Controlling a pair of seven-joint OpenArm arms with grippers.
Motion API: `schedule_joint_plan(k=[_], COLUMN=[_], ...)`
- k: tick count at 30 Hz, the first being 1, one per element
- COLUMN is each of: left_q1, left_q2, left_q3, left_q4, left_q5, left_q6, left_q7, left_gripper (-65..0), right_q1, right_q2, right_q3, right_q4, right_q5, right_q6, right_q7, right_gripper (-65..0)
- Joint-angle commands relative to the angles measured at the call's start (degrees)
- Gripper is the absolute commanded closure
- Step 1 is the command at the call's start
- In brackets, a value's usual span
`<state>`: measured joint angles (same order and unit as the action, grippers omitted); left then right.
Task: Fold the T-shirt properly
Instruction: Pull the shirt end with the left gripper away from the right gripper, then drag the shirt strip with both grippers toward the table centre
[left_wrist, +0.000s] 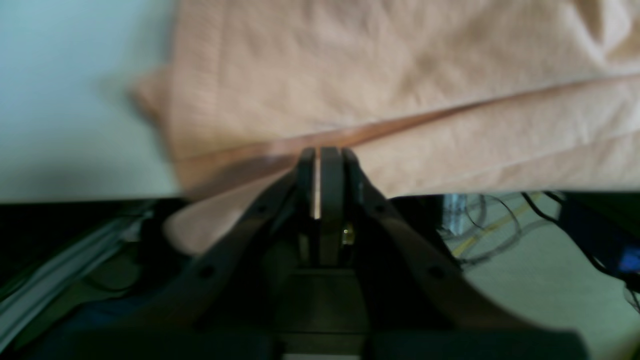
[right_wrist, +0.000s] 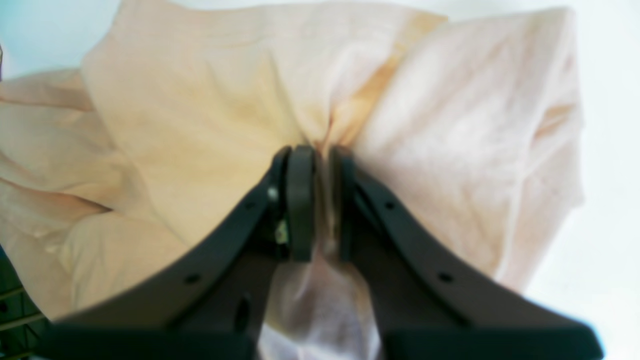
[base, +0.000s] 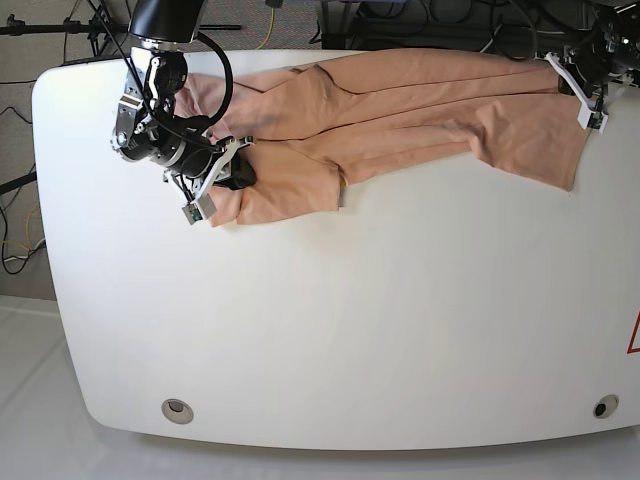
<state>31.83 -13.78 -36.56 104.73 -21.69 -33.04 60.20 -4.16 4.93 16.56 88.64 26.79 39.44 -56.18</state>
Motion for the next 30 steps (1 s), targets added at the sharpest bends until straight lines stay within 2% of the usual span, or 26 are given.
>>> schedule_joint_plan(k=[1, 7, 15, 25, 30], left_q1=[-1.29, -4.80, -8.05, -13.50, -16.23], left_q2=[-0.77, -1.12, -0.94, -0.86, -0.86], left_q3=[0.91, 3.46, 7.41, 10.67, 11.81], left_q4=[-1.83, -9.12, -15.19, -19.23, -21.87], left_q5=[-0.33, 0.55, 8.20, 10.66, 10.66], left_q6=[0.11, 0.11, 0.11, 0.11, 0.11], left_q7=[-0.82, -2.05, -9.52, -10.05, -10.05], left_gripper=[0.0, 0.0, 0.0, 0.0, 0.0], right_q1=[0.52, 0.43, -0.10, 0.16, 0.78], right_q2=[0.39, 0.39, 0.39, 0.48, 0.48], right_q3=[0.19, 0.37, 0.45, 0.54, 0.54], right_q4=[0.72, 0.72, 0.72, 0.55, 0.02], right_q5=[0.69, 0.69, 0.69, 0.51, 0.51], right_q6=[0.25, 0.25, 0.25, 0.16, -0.28], right_q7=[0.67, 0.67, 0.75, 1.11, 3.83], right_gripper=[-5.3, -5.3, -5.3, -5.3, -5.3])
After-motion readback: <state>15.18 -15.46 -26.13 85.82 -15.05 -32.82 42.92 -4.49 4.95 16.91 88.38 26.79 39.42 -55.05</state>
